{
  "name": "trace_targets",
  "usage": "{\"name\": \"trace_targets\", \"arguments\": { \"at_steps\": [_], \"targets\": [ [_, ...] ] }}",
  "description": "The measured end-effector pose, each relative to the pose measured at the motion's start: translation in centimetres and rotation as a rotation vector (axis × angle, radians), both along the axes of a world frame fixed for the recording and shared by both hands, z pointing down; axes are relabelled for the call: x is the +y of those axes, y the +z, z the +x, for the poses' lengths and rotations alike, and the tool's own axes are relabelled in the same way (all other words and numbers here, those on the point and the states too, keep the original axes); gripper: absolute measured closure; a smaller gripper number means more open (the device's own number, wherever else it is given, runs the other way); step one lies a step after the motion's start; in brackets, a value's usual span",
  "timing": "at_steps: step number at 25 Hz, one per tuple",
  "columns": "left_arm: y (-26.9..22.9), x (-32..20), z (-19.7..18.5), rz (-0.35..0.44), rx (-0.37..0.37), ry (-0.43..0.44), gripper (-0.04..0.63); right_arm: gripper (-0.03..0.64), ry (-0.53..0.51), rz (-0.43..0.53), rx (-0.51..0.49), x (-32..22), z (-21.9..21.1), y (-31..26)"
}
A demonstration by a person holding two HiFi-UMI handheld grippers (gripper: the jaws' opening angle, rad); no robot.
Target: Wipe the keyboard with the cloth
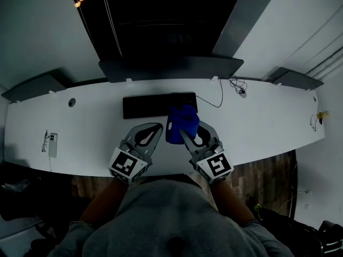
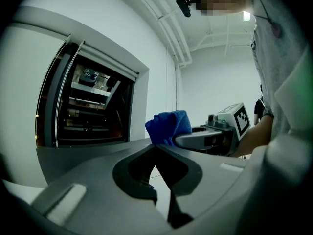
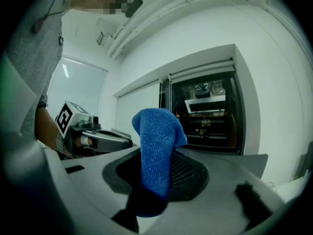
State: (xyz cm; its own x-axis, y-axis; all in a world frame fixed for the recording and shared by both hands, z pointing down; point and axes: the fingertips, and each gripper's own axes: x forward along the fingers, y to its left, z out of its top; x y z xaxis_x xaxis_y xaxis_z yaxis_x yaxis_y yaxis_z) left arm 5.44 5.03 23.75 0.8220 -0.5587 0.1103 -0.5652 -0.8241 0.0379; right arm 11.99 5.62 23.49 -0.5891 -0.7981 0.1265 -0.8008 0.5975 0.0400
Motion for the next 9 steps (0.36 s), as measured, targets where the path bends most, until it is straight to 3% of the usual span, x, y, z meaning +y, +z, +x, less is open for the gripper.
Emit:
{"name": "trace_targets", "arguments": {
  "at_steps": [9],
  "targets": [
    [0.25, 0.09, -0.23, -0.017, -0.003, 0.007, 0.588, 0.483, 0.005, 0.010, 0.008, 0.08, -0.24, 0.04]
  ]
}}
